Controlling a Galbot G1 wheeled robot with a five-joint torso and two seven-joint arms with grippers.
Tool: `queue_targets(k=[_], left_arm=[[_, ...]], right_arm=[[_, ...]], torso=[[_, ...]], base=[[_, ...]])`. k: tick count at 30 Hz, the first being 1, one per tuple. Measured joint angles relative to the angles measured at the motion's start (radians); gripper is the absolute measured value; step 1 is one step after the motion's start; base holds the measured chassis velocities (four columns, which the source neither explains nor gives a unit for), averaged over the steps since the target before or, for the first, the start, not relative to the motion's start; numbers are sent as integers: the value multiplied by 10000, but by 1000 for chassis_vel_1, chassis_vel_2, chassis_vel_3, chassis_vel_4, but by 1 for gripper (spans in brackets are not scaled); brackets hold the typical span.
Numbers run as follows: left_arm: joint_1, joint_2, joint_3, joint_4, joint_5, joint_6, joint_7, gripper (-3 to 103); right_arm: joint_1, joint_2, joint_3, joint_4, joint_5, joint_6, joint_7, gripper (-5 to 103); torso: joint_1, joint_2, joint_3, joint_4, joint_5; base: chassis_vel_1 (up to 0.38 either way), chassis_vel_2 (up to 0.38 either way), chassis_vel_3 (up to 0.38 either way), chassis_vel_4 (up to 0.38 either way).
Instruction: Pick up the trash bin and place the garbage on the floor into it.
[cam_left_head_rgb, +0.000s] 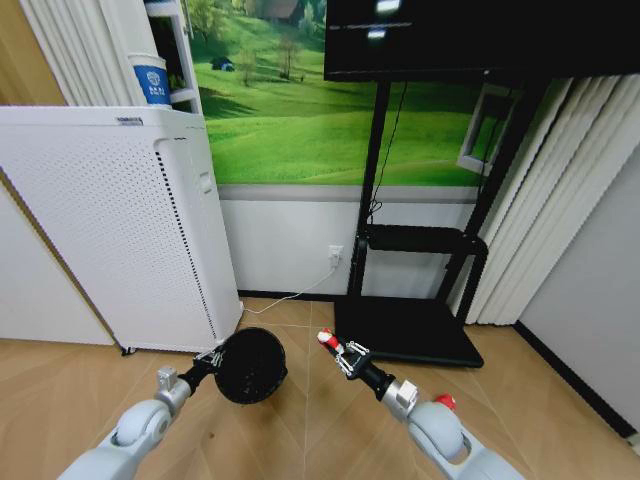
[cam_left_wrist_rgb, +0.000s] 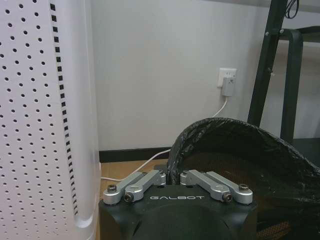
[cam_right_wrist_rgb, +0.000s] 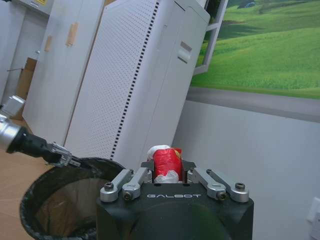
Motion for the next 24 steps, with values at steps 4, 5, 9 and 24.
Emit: queue_targets(k=[4,5,9,24], left_arm=[[-729,-185,734,672,201,-430,-119,7],[-729,-185,734,672,201,-430,-119,7],[-1571,-419,1509,1337,365,-620,-113,7],[-4530,-1440,4406,2594,-251,-871,1062,7]], right_arm=[[16,30,-281,229,-7,8,6,27],[16,30,-281,229,-7,8,6,27],[241,114,-594,448,32,-65,98,26],[594,277,-1034,141,2,-131,142,26]], torso=[[0,0,0,-1,-2],[0,0,0,-1,-2],[0,0,0,0,0],[0,0,0,-3,2]], base=[[0,0,0,0],[0,0,0,0],[0,0,0,0],[0,0,0,0]])
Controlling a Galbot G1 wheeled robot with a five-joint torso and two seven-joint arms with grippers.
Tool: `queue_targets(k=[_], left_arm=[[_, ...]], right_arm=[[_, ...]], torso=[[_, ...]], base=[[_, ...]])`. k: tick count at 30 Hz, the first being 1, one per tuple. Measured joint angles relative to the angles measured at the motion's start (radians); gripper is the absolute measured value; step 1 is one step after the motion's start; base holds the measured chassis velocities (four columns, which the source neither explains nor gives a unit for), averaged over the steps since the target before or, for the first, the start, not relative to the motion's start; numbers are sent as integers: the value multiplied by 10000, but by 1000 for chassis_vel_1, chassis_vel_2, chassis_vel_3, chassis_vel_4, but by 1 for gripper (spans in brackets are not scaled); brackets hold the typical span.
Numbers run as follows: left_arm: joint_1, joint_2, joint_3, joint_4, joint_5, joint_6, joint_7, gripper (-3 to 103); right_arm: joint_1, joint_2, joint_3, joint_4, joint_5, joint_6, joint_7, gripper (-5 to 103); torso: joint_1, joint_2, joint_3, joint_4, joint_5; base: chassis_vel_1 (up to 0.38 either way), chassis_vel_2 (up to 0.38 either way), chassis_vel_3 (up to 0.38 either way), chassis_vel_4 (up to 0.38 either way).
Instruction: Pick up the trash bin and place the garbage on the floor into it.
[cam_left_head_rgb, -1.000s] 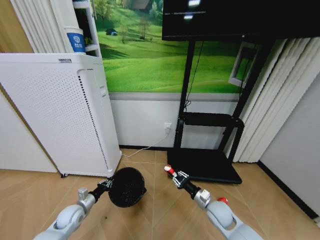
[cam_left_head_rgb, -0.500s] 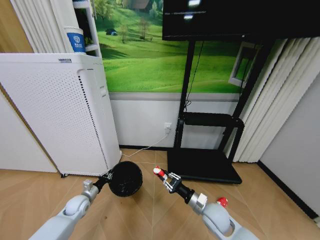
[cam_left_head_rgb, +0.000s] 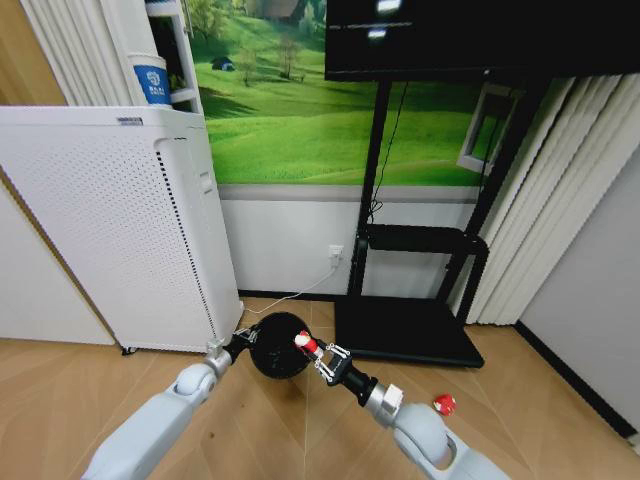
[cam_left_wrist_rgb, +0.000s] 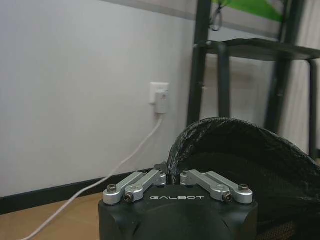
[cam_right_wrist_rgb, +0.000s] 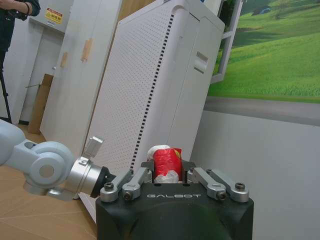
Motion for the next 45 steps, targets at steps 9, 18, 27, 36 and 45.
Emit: queue_targets(k=[9,18,27,36,45], left_arm=[[-497,-376,1284,-342,-598,135,871,7],[-695,-699,1610,-613,-996,338,699,7],[-257,-550,1519,-1157,-1113,516,568,7],[-116,-422,1464,-1353,-1141,552,465,7],[-17,-146,1125,-1312,-1194,574,322,7]], right_arm=[[151,199,-18,-440,-267,84,6,26],[47,248,39,-659,-598,174,1,23],[-34,238,111,-692,-692,166,27,55],[-64,215,202,-627,-678,165,87,88],[-253,126,1845,-15,302,-120,333,100]], torso=[[-1,0,0,3,-1],[0,0,0,2,-2],[-1,0,-1,4,-3],[-1,0,-1,3,-4],[-1,1,0,3,-4]], base=[[0,0,0,0],[0,0,0,0],[0,0,0,0],[0,0,0,0],[0,0,0,0]])
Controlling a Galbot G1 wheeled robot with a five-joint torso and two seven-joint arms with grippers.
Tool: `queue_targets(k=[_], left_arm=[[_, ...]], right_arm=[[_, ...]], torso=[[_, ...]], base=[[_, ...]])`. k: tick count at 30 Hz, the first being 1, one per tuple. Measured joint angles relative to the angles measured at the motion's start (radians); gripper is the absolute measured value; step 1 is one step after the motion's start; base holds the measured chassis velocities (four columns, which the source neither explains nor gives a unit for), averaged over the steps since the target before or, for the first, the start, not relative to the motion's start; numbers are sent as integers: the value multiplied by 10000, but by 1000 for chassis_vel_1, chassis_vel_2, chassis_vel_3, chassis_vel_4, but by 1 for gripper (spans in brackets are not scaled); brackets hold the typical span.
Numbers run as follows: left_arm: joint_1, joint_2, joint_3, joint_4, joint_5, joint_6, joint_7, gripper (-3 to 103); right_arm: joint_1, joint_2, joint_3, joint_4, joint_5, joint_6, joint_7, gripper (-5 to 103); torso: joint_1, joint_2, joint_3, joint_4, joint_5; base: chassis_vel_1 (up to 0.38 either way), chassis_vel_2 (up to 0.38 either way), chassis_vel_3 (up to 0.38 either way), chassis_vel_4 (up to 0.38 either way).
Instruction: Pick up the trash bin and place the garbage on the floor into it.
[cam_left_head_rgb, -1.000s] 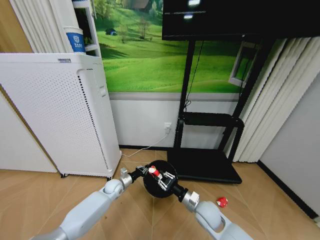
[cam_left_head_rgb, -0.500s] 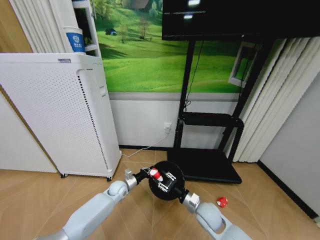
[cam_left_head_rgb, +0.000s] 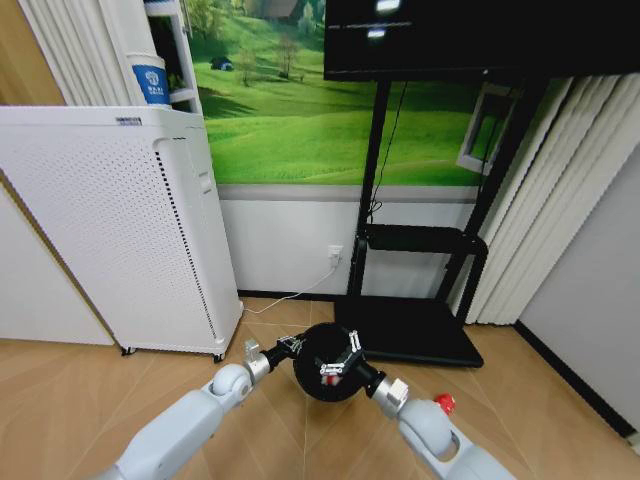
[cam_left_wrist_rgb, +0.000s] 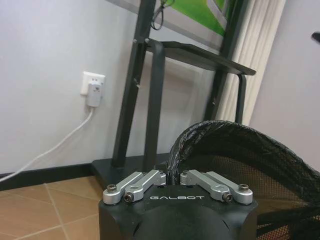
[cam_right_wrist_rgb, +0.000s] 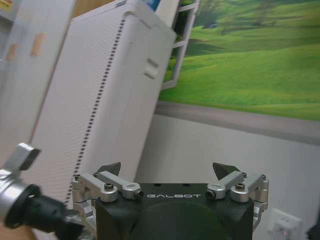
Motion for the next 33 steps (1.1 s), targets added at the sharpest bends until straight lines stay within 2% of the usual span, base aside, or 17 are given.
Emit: queue_targets(k=[2,5,6,9,13,15,16,17,21,23,24,28,33], left_arm=[[13,38,-96,23,0,0,-4,7],[102,323,-407,-52,-66,3,-30,7],[102,323,-407,-52,-66,3,-30,7],[248,623,-638,-271,-137,18,-49,7],[369,811,-821,-416,-167,33,-68,7],[504,1016,-984,-568,-179,42,-105,7],[504,1016,-984,-568,-179,42,-105,7],[554,1084,-1053,-626,-187,43,-119,7],[636,1167,-1174,-702,-192,43,-134,7],[667,1219,-1251,-724,-201,44,-133,7],[667,1219,-1251,-724,-201,44,-133,7],[653,1256,-1295,-726,-227,42,-96,7],[636,1255,-1366,-704,-242,9,-46,7]], right_arm=[[-41,-32,333,29,160,-20,8,100],[-128,-128,1513,-262,761,-87,124,100],[-128,-128,1513,-262,761,-87,124,100],[91,-154,1964,-1222,886,-259,727,100],[340,-131,1958,-2122,715,-606,1330,100],[365,-134,1919,-2893,486,-1202,1796,100],[365,-134,1919,-2893,486,-1202,1796,100],[198,-187,1943,-3053,451,-1523,1887,100],[-171,-289,1968,-3317,186,-1886,1894,100],[-224,-290,1789,-3701,-402,-2141,1798,100],[-224,-290,1789,-3701,-402,-2141,1798,100],[257,-277,956,-4754,-1093,-2432,1608,100],[790,-132,357,-5801,-1630,-2438,1457,100]], torso=[[0,0,0,0,0],[0,0,0,0,1],[0,0,0,0,1],[0,0,0,0,2],[0,0,0,2,1],[1,0,1,2,5],[1,0,1,2,5],[0,0,0,4,3],[0,0,0,-1,3],[0,0,0,-3,0],[0,0,0,-3,0],[0,0,1,2,1],[1,0,0,0,3]], base=[[0,0,0,0],[0,0,0,0],[0,0,0,0],[0,0,0,0],[0,0,0,0],[0,0,0,0],[0,0,0,0],[0,0,0,0],[0,0,0,0],[0,0,0,0],[0,0,0,0],[0,0,0,0],[0,0,0,0]])
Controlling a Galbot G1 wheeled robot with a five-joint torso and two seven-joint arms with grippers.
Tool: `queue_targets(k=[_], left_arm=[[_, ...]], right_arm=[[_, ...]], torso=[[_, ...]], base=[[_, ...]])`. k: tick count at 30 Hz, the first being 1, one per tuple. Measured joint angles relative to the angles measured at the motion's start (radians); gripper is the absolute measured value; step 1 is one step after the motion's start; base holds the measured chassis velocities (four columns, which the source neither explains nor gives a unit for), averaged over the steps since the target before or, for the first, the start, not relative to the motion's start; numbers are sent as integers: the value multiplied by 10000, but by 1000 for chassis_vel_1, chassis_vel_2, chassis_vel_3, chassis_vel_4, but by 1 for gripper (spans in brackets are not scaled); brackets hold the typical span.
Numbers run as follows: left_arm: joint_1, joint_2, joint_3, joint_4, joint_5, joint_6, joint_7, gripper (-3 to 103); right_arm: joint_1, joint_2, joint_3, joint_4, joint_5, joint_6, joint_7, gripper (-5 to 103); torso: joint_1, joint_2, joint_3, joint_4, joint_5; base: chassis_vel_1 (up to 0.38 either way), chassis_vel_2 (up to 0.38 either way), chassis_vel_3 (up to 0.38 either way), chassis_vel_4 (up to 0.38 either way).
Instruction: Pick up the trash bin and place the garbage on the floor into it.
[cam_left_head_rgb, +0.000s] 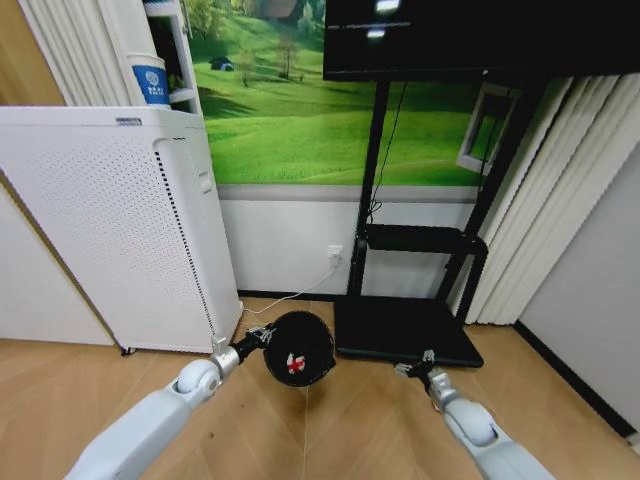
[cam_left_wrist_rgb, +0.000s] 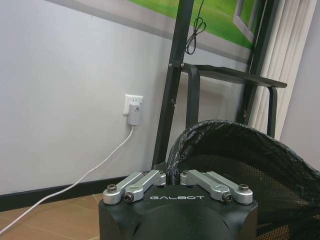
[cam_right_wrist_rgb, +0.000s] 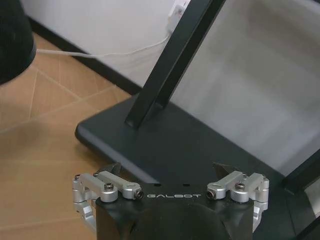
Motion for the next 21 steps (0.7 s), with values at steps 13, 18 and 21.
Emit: queue_targets(k=[13,18,21], left_arm=[[138,83,-204,107,25,-36,154,7],[163,13,-204,93,58,-41,122,7],[188,25,-213,46,73,-47,96,7]], right_arm=[[238,215,192,-1807,-93,693,215,97],[177,299,214,-1680,-90,841,174,100],[169,348,204,-1612,-116,919,140,100]], torso=[[0,0,0,-1,-2],[0,0,0,0,-3],[0,0,0,0,-3]], base=[[0,0,0,0],[0,0,0,0],[0,0,0,0]])
